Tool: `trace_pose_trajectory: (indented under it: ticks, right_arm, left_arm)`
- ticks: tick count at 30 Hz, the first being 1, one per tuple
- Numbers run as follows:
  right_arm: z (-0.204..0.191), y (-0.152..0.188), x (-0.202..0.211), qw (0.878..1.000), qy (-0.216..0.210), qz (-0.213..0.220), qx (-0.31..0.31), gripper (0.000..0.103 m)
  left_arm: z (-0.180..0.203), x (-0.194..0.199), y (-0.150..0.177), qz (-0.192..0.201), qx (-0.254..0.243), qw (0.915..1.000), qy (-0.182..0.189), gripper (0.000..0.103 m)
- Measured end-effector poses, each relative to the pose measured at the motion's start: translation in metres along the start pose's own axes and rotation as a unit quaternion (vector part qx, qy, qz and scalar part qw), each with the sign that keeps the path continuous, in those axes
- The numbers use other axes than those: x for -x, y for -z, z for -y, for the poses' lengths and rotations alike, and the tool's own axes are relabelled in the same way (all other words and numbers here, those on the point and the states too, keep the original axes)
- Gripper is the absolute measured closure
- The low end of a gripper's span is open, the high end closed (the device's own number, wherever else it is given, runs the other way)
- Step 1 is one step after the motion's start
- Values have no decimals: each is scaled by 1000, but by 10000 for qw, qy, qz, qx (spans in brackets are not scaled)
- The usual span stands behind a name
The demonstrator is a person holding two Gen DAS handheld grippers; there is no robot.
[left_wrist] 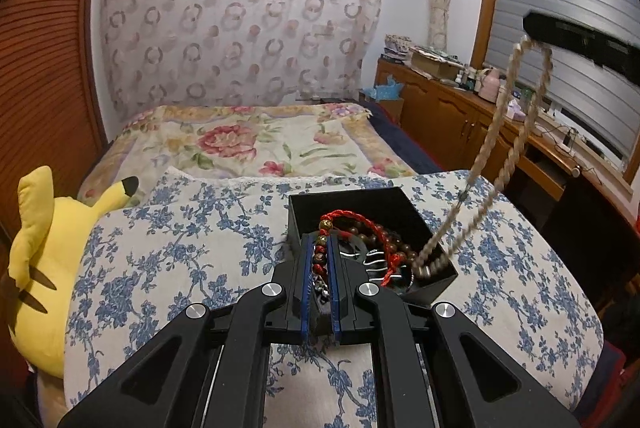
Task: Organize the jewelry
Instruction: 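Open the left tool to drop the red bracelet while right lowers pearls into box, then withdraw both open tools from the box back toward the remaining jewelry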
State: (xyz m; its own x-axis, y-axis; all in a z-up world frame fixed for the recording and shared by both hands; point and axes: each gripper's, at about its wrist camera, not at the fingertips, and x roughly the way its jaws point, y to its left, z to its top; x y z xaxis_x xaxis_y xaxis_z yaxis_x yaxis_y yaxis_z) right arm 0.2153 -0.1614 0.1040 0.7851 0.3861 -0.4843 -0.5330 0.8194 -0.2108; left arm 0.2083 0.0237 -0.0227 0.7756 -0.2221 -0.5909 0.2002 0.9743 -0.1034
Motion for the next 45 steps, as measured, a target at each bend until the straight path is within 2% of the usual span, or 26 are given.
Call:
trace_pose_trajectory:
  ticks: [9, 14, 24, 35, 38, 41, 43, 45]
  right_arm:
    - [-4, 32, -37, 9979, -250, -537, -264, 95]
    - [0, 39, -48, 9964, -382, -616, -449, 95]
    - [1, 52, -43, 9956, -436, -672, -493, 95]
    - [2, 95, -42, 9928, -472, -942, -576, 95]
    - [3, 103, -44, 9918, -485, -993, -637, 95]
    - [6, 110, -41, 9913, -505, -990, -701, 95]
    - [5, 115, -37, 9906, -565, -975, -770, 95]
    - [3, 120, -33, 9902, -620, -956, -814, 95]
  left_arm:
    - [3, -20, -6, -114, -1, 9999, -58, 96]
    - [4, -32, -6, -215, -36, 9997, -92, 96]
    - [7, -49, -10, -320, -98, 9993, -138, 96]
    - [8, -78, -14, -484, -122, 9985, -245, 96]
    - [9, -76, -12, -454, -121, 9985, -277, 69]
    - [9, -70, -8, -468, -129, 9984, -297, 64]
    - [7, -62, -5, -445, -87, 9986, -276, 53]
    - [6, -51, 1, -369, -93, 9989, -267, 37]
